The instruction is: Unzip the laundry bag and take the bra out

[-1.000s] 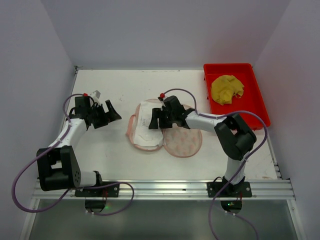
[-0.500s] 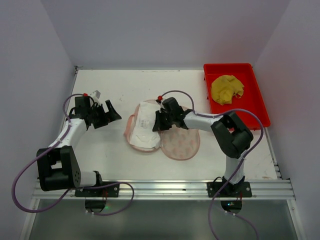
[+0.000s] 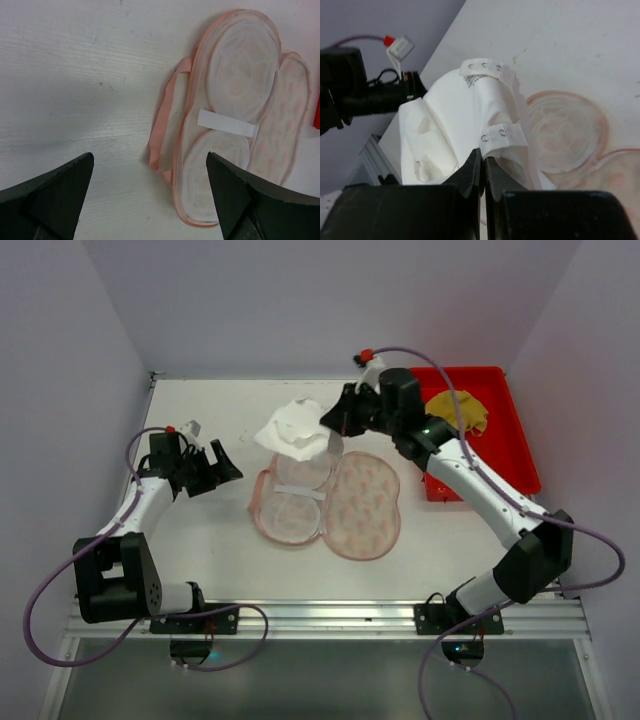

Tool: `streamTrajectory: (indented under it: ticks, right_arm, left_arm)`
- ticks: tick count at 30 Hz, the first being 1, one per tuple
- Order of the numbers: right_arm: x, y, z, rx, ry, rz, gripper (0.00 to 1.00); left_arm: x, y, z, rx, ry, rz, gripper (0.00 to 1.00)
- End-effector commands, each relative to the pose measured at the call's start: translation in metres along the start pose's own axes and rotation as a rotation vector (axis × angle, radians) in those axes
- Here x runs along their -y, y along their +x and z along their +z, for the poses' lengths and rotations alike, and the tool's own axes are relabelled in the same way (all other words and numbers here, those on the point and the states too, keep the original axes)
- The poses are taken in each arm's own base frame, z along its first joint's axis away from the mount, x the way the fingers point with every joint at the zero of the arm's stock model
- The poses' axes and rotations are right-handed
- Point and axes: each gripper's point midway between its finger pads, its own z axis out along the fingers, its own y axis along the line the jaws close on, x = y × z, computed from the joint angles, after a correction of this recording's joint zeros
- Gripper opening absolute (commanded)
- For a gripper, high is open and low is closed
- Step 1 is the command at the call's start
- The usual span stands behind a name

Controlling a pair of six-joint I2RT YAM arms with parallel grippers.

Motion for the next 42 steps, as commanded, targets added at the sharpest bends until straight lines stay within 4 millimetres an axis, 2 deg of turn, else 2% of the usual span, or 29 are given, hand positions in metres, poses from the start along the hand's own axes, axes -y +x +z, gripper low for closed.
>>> streamTrajectory:
  ticks: [1, 2, 4, 5, 7, 8, 10, 11, 13, 14, 15, 20, 23, 27, 32, 35, 37, 42]
  right_arm:
    - [0.047, -0.051, -0.050, 0.109, 0.151, -0.009, 0.00]
    - [0.068, -0.071, -0.072, 0.169, 0.205, -0.002, 0.00]
    - [0.090, -0.084, -0.095, 0.199, 0.254, 0.009, 0.00]
    - [0.118, -0.096, -0.115, 0.236, 0.322, 0.033, 0.00]
    - [0.144, -0.102, -0.140, 0.273, 0.392, 0.048, 0.00]
    - [0.172, -0.108, -0.162, 0.307, 0.461, 0.076, 0.00]
    - [0.198, -0.110, -0.181, 0.326, 0.508, 0.098, 0.00]
    - [0.225, -0.111, -0.202, 0.355, 0.565, 0.130, 0.00]
    - [0.253, -0.106, -0.210, 0.354, 0.581, 0.187, 0.00]
    - [0.272, -0.103, -0.224, 0.364, 0.602, 0.226, 0.00]
    - [0.281, -0.101, -0.226, 0.371, 0.602, 0.245, 0.00]
    - [0.346, -0.058, -0.224, 0.309, 0.684, 0.388, 0.00]
    - [0.376, -0.032, -0.225, 0.274, 0.746, 0.459, 0.00]
    - [0.401, -0.003, -0.217, 0.234, 0.772, 0.545, 0.00]
    - [0.418, 0.031, -0.217, 0.208, 0.820, 0.662, 0.00]
    - [0.413, 0.044, -0.215, 0.189, 0.817, 0.731, 0.00]
    - [0.401, 0.052, -0.214, 0.179, 0.791, 0.764, 0.00]
    - [0.381, 0.070, -0.226, 0.215, 0.846, 0.811, 0.02]
  left_arm:
    - [0.004, -0.010, -0.006, 0.050, 0.025, 0.034, 0.98]
    - [0.005, -0.010, -0.006, 0.049, 0.026, 0.034, 0.98]
    - [0.005, -0.010, -0.006, 0.050, 0.027, 0.035, 0.98]
    - [0.004, -0.009, -0.005, 0.048, 0.026, 0.033, 0.98]
    - [0.004, -0.009, -0.005, 0.048, 0.026, 0.033, 0.98]
    - [0.005, -0.010, -0.006, 0.049, 0.028, 0.034, 0.98]
    - [0.005, -0.009, -0.006, 0.047, 0.029, 0.033, 0.98]
    - [0.005, -0.010, -0.005, 0.048, 0.029, 0.034, 0.98]
    - [0.005, -0.009, -0.005, 0.045, 0.030, 0.031, 0.98]
    - [0.005, -0.009, -0.005, 0.045, 0.033, 0.032, 0.98]
    - [0.005, -0.009, -0.005, 0.044, 0.035, 0.030, 0.98]
    - [0.008, -0.008, -0.004, 0.037, 0.052, 0.030, 0.98]
    - [0.008, -0.008, -0.004, 0.036, 0.052, 0.028, 0.98]
    - [0.009, -0.008, -0.005, 0.041, 0.056, 0.031, 0.98]
    - [0.009, -0.008, -0.005, 0.042, 0.059, 0.037, 0.98]
    - [0.009, -0.009, -0.005, 0.043, 0.062, 0.035, 0.98]
    - [0.011, -0.009, -0.005, 0.044, 0.065, 0.036, 0.98]
    - [0.011, -0.008, -0.004, 0.040, 0.069, 0.032, 0.98]
